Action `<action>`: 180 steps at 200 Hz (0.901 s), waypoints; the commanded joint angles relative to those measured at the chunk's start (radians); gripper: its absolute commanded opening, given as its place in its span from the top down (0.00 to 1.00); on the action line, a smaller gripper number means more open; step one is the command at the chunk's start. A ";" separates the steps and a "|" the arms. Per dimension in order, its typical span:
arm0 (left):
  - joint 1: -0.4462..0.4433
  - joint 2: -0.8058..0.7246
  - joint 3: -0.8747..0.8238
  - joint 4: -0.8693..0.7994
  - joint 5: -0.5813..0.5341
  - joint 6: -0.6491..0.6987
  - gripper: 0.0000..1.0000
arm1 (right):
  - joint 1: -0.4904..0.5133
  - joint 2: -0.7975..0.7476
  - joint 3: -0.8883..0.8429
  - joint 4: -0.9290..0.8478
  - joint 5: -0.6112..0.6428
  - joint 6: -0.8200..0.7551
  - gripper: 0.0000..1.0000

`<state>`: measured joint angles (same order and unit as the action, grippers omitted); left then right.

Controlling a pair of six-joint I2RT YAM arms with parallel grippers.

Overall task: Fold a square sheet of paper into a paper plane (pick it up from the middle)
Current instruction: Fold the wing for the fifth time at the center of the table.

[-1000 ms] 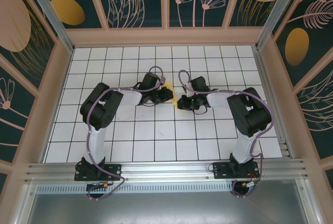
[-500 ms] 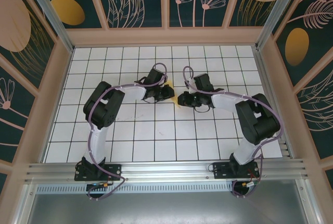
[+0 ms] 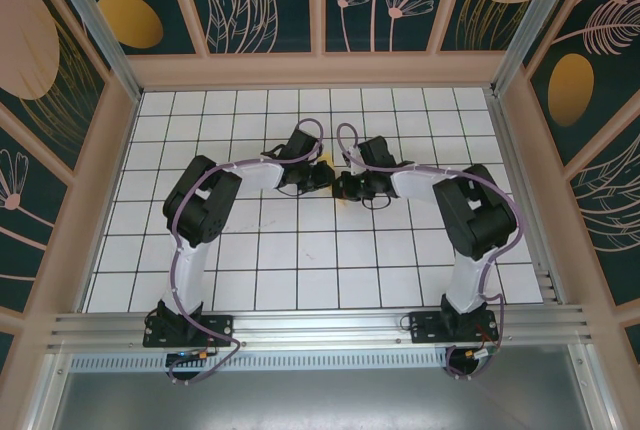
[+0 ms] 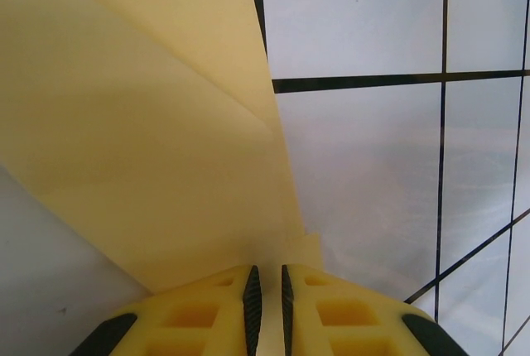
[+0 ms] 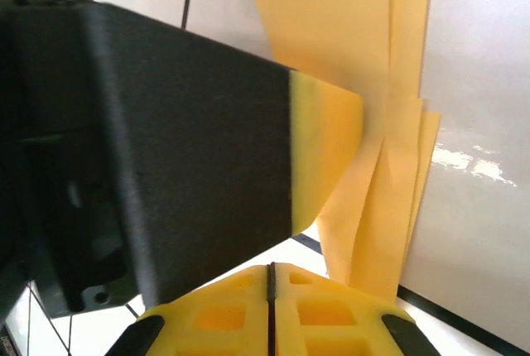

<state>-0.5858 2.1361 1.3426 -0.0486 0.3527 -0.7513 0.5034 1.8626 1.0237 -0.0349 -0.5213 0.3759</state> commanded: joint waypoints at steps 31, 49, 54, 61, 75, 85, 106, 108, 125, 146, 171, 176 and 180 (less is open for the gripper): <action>0.009 0.071 -0.018 -0.096 -0.132 0.026 0.81 | 0.002 0.048 0.021 -0.039 0.058 0.004 0.94; 0.009 0.071 -0.018 -0.102 -0.146 0.027 0.81 | -0.001 0.046 -0.001 -0.050 0.070 0.004 0.94; 0.009 0.071 -0.018 -0.104 -0.151 0.029 0.81 | -0.003 0.045 -0.010 -0.053 0.073 0.003 0.95; 0.010 0.071 -0.019 -0.105 -0.153 0.027 0.81 | -0.006 0.043 -0.021 -0.055 0.074 0.002 0.95; 0.009 0.071 -0.017 -0.108 -0.162 0.032 0.81 | -0.009 0.034 -0.044 -0.056 0.076 0.001 0.95; 0.009 0.072 -0.016 -0.111 -0.169 0.033 0.81 | -0.011 0.025 -0.061 -0.057 0.071 0.000 0.95; 0.010 0.077 -0.014 -0.115 -0.178 0.033 0.81 | -0.012 0.008 -0.093 -0.062 0.055 -0.003 0.95; 0.010 0.077 -0.014 -0.116 -0.179 0.033 0.81 | -0.013 0.005 -0.098 -0.063 0.054 -0.004 0.95; 0.010 0.077 -0.013 -0.119 -0.188 0.035 0.81 | -0.018 -0.017 -0.137 -0.060 0.037 -0.008 0.95; 0.010 0.079 -0.013 -0.120 -0.195 0.035 0.81 | -0.022 -0.057 -0.187 -0.053 0.007 -0.017 0.95; 0.009 0.077 -0.014 -0.119 -0.195 0.035 0.81 | -0.021 -0.077 -0.206 -0.087 -0.022 -0.055 0.95; 0.010 0.077 -0.013 -0.117 -0.193 0.035 0.81 | -0.021 -0.086 -0.207 -0.091 -0.028 -0.064 0.95; 0.010 0.077 -0.013 -0.116 -0.191 0.035 0.82 | -0.021 -0.096 -0.206 -0.092 -0.034 -0.069 0.96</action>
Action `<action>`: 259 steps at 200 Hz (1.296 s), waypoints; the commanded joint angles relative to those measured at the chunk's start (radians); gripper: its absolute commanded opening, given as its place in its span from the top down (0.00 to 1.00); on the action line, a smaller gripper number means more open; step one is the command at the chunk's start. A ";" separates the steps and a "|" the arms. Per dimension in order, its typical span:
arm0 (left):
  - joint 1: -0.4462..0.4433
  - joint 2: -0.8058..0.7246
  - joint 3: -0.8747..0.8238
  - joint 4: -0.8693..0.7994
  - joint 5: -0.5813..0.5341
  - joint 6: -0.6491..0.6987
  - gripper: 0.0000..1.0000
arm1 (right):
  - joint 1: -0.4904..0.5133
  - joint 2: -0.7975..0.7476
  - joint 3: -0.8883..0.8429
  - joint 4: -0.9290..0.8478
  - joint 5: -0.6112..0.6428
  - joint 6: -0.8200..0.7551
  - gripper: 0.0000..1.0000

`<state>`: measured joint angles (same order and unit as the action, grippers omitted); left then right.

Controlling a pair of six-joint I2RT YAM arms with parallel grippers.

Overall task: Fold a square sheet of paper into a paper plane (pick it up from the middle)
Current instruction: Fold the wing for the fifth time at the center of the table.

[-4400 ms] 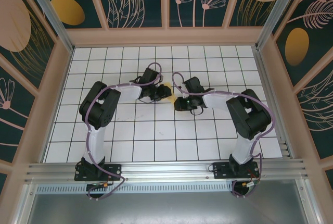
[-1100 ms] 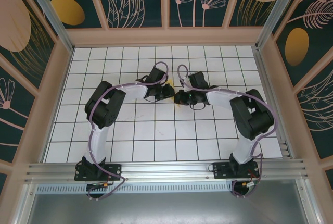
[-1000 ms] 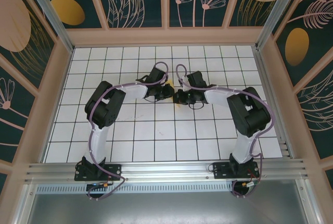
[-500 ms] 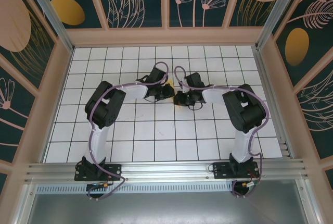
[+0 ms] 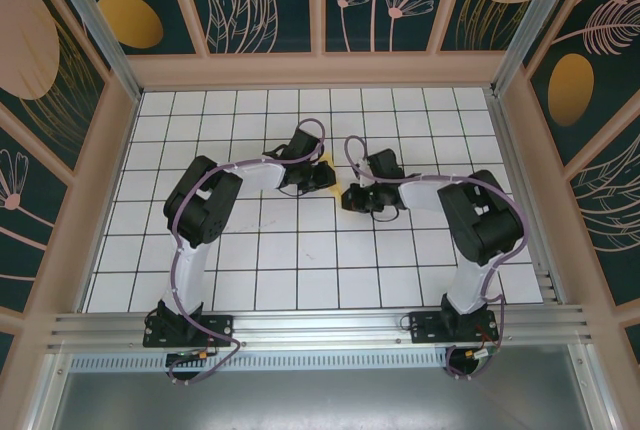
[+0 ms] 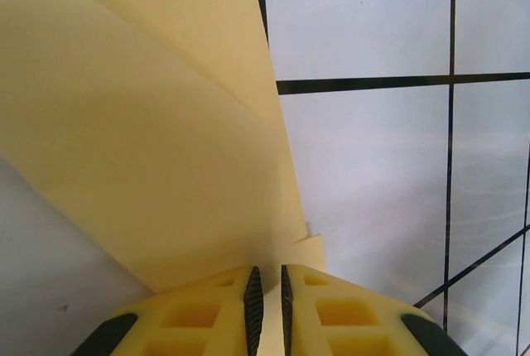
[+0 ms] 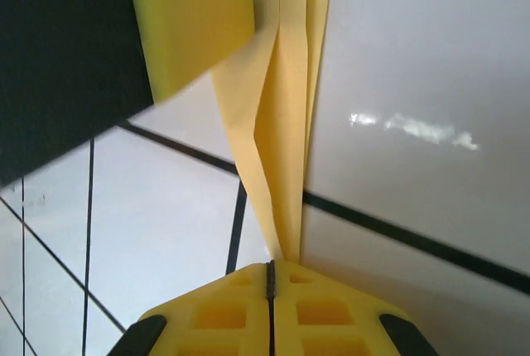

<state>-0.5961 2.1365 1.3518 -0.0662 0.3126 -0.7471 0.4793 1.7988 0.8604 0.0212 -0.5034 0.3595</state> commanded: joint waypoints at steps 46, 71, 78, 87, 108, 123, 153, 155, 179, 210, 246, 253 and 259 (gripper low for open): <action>0.020 0.059 -0.026 -0.080 -0.131 0.024 0.83 | -0.017 -0.132 0.017 -0.051 -0.076 -0.044 0.95; 0.019 0.054 -0.028 -0.075 -0.125 0.020 0.84 | -0.016 -0.061 0.075 -0.033 -0.051 -0.040 0.95; 0.019 0.052 -0.029 -0.073 -0.123 0.019 0.84 | -0.017 -0.037 0.091 -0.030 -0.048 -0.040 0.95; 0.020 0.052 -0.028 -0.072 -0.121 0.017 0.84 | -0.015 -0.012 0.107 -0.026 -0.044 -0.038 0.95; 0.021 0.048 -0.028 -0.070 -0.116 0.013 0.84 | -0.015 0.032 0.132 -0.022 -0.055 -0.038 0.95; 0.020 0.045 -0.027 -0.069 -0.113 0.012 0.84 | -0.016 0.052 0.135 -0.026 -0.063 -0.045 0.95; 0.019 0.042 -0.022 -0.067 -0.106 0.009 0.84 | -0.016 0.081 0.132 -0.034 -0.068 -0.053 0.95; 0.019 0.041 -0.022 -0.066 -0.104 0.009 0.84 | -0.016 0.083 0.133 -0.035 -0.066 -0.053 0.95; 0.020 0.035 -0.019 -0.065 -0.101 0.005 0.84 | -0.016 0.096 0.126 -0.062 -0.034 -0.054 0.96; 0.021 0.029 -0.006 -0.066 -0.101 0.008 0.84 | -0.015 0.088 0.090 -0.091 -0.032 -0.063 0.96; 0.027 0.025 0.006 -0.056 -0.086 0.009 0.83 | -0.017 0.064 0.034 -0.089 -0.031 -0.054 0.97; 0.028 0.016 0.001 -0.041 -0.075 0.010 0.82 | -0.017 0.060 0.029 -0.086 -0.030 -0.049 0.97; 0.028 0.004 -0.006 -0.021 -0.057 0.011 0.81 | -0.019 0.064 0.028 -0.082 -0.029 -0.042 0.97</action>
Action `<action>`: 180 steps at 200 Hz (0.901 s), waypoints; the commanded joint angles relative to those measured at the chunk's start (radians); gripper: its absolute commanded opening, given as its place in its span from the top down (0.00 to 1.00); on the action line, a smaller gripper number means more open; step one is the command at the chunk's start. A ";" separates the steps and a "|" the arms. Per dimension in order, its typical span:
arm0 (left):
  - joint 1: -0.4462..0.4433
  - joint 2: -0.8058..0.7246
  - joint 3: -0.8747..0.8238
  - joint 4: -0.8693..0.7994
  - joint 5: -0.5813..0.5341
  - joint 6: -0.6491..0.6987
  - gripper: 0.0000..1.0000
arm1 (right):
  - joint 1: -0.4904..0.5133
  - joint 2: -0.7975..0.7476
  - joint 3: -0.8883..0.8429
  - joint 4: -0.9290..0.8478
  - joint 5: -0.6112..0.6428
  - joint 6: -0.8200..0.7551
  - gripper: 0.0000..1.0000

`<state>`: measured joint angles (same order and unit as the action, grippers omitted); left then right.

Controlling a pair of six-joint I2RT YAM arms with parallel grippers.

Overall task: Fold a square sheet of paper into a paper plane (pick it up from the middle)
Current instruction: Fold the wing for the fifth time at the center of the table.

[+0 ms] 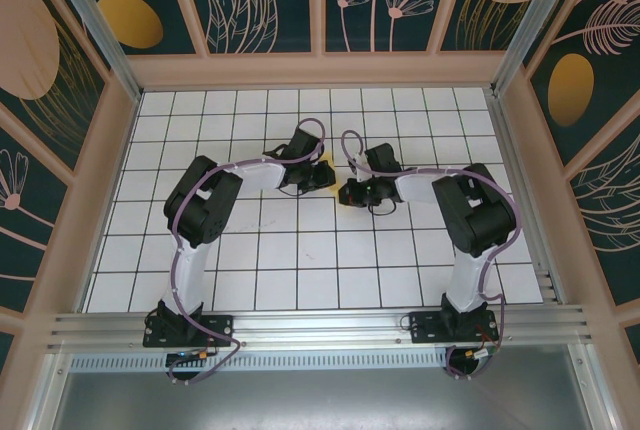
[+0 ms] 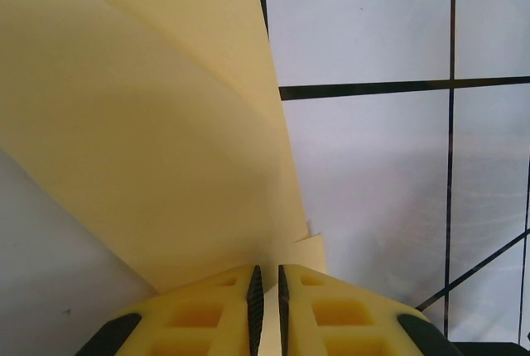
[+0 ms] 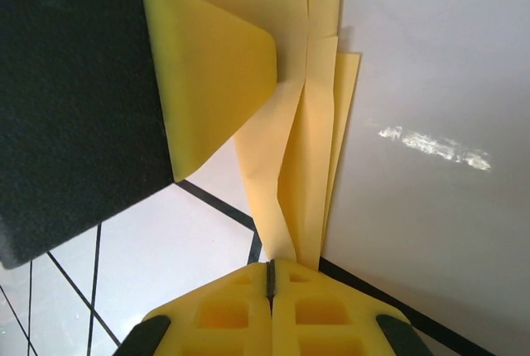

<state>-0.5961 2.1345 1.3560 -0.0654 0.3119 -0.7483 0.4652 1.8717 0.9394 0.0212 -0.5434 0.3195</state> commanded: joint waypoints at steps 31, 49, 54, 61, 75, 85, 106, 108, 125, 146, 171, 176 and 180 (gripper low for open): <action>0.027 -0.083 -0.085 0.129 0.073 -0.019 0.78 | -0.012 0.010 -0.047 -0.064 0.009 0.039 1.00; 0.026 -0.138 -0.148 0.203 0.107 -0.044 0.78 | -0.013 0.016 -0.048 -0.060 0.011 0.056 1.00; 0.025 -0.149 -0.165 0.215 0.115 -0.047 0.79 | -0.014 0.017 -0.047 -0.058 0.010 0.060 1.00; 0.024 -0.162 -0.183 0.228 0.122 -0.053 0.79 | -0.016 0.019 -0.048 -0.058 0.009 0.065 1.00; 0.021 -0.180 -0.211 0.247 0.131 -0.063 0.81 | -0.017 0.022 -0.049 -0.057 0.007 0.072 1.00; 0.017 -0.187 -0.226 0.253 0.133 -0.073 0.82 | -0.016 0.024 -0.047 -0.059 0.007 0.077 1.00; 0.009 -0.191 -0.269 0.301 0.143 -0.109 0.85 | -0.017 0.028 -0.045 -0.062 0.009 0.085 1.00; 0.009 -0.190 -0.274 0.307 0.146 -0.112 0.85 | -0.018 0.028 -0.044 -0.063 0.009 0.085 1.00; 0.005 -0.178 -0.290 0.336 0.159 -0.136 0.86 | -0.017 0.029 -0.042 -0.063 0.010 0.089 1.00; -0.002 -0.154 -0.288 0.368 0.185 -0.153 0.86 | -0.017 0.032 -0.041 -0.065 0.008 0.092 1.00; -0.015 -0.121 -0.268 0.384 0.207 -0.166 0.87 | -0.018 0.033 -0.041 -0.066 0.008 0.092 1.00; -0.018 -0.115 -0.263 0.384 0.209 -0.167 0.86 | -0.017 0.033 -0.041 -0.069 0.008 0.092 1.00; -0.020 -0.112 -0.261 0.382 0.209 -0.170 0.86 | -0.017 0.032 -0.041 -0.068 0.008 0.092 1.00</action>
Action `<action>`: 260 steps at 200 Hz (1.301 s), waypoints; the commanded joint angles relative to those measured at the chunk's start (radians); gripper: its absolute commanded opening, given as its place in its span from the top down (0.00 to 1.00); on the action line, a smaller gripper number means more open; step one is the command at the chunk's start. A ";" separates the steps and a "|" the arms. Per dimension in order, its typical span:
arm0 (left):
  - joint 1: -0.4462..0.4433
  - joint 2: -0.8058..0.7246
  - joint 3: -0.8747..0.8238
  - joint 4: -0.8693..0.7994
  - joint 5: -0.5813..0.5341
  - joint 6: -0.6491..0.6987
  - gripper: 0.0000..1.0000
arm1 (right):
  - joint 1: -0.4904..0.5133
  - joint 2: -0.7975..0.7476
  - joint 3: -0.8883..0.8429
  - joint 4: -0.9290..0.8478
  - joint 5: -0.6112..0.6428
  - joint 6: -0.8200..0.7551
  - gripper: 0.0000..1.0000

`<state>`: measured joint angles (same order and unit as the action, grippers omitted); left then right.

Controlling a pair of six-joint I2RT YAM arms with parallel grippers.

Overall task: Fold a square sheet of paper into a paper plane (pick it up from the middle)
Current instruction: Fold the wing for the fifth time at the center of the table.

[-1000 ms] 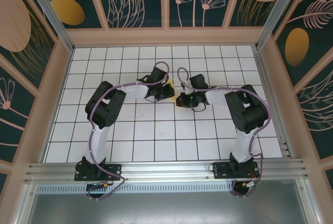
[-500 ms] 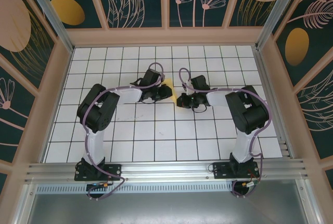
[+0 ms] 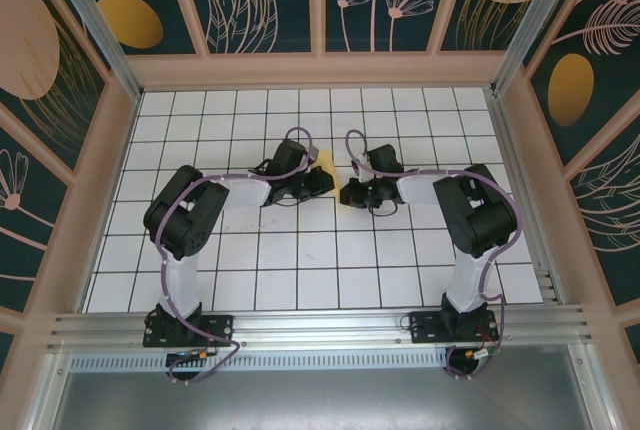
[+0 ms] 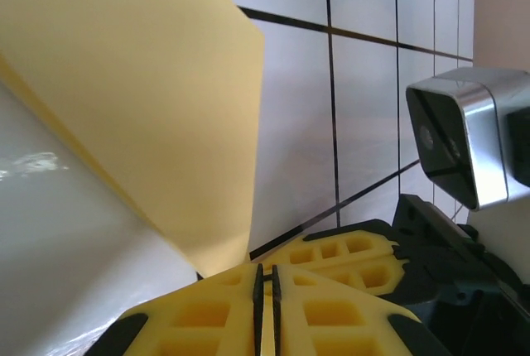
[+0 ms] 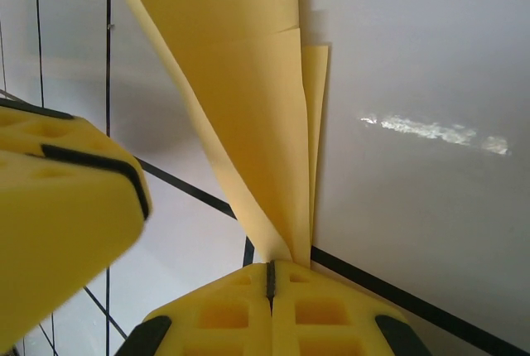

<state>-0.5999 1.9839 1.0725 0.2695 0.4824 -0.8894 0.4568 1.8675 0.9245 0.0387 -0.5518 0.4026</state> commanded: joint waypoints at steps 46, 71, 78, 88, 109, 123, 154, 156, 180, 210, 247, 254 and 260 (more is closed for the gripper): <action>-0.020 0.073 0.038 0.015 0.020 -0.028 0.87 | -0.008 0.039 -0.026 -0.087 0.015 0.013 1.00; -0.020 0.093 0.051 0.003 0.008 -0.027 0.87 | -0.008 0.037 -0.030 -0.088 0.017 0.012 1.00; -0.020 0.098 0.056 -0.007 0.001 -0.026 0.87 | -0.009 0.035 -0.031 -0.092 0.018 0.011 1.00; -0.019 0.104 0.066 -0.027 -0.018 -0.021 0.87 | -0.008 0.035 -0.031 -0.096 0.019 0.009 1.00; -0.021 0.116 0.089 -0.073 -0.063 -0.008 0.87 | -0.009 0.035 -0.030 -0.106 0.027 0.003 1.00; -0.020 0.125 0.104 -0.098 -0.087 -0.005 0.87 | -0.007 0.036 -0.030 -0.116 0.031 -0.002 1.00; -0.020 0.140 0.129 -0.128 -0.120 -0.009 0.86 | -0.006 0.044 -0.032 -0.131 0.043 -0.010 1.00; -0.019 0.140 0.131 -0.132 -0.123 -0.009 0.86 | -0.006 0.044 -0.032 -0.132 0.044 -0.011 1.00; -0.017 0.150 0.164 -0.169 -0.158 0.001 0.85 | -0.006 0.047 -0.035 -0.142 0.048 -0.017 1.00; -0.005 0.165 0.213 -0.207 -0.176 0.025 0.85 | -0.005 0.048 -0.045 -0.155 0.056 -0.028 1.00; 0.023 0.179 0.254 -0.232 -0.181 0.059 0.84 | -0.005 0.047 -0.053 -0.158 0.059 -0.030 1.00; 0.029 0.183 0.260 -0.234 -0.177 0.066 0.84 | -0.006 0.048 -0.055 -0.159 0.059 -0.030 1.00; 0.033 0.184 0.264 -0.234 -0.174 0.071 0.84 | -0.006 0.047 -0.056 -0.160 0.059 -0.031 1.00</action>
<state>-0.6132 2.1204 1.2900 0.0154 0.4294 -0.8608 0.4427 1.8675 0.9245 0.0307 -0.5400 0.3992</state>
